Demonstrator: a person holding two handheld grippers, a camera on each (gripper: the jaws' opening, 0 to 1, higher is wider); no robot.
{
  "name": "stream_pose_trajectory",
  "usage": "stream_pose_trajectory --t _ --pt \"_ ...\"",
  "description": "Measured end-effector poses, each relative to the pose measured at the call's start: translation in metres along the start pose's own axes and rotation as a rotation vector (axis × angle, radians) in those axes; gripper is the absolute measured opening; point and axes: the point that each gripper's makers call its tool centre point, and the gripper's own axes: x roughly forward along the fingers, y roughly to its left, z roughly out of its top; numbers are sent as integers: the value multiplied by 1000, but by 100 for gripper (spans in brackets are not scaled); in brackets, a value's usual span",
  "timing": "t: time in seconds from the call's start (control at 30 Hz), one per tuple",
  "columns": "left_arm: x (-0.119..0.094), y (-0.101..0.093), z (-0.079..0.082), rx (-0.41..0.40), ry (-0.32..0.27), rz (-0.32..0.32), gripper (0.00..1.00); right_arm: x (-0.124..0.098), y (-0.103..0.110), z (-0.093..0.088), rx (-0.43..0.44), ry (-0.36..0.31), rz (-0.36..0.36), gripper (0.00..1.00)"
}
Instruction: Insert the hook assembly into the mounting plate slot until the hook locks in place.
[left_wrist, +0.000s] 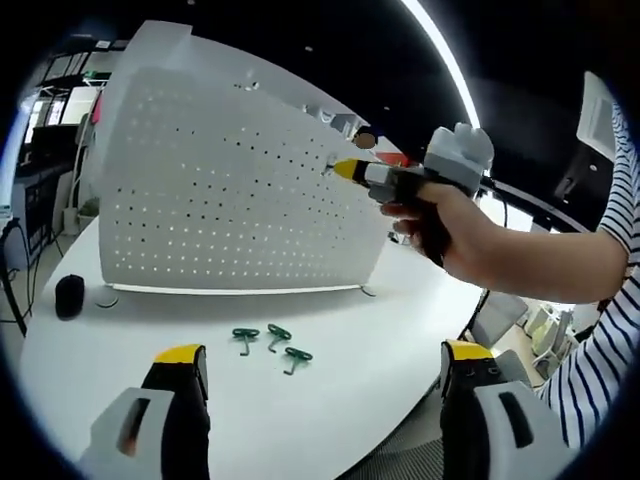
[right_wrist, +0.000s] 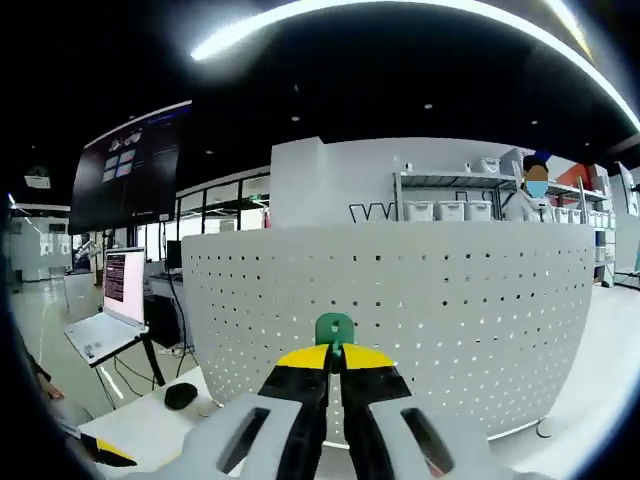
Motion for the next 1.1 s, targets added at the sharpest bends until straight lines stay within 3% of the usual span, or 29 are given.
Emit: stream_pose_trajectory --t 0.43,1.1 --pt "0 10 -5 -34 12 12 96 29 -22 19 -38 -43 -61 0" --pt "-4 26 -7 -68 17 50 93 72 -29 42 -92 -112 -110 0"
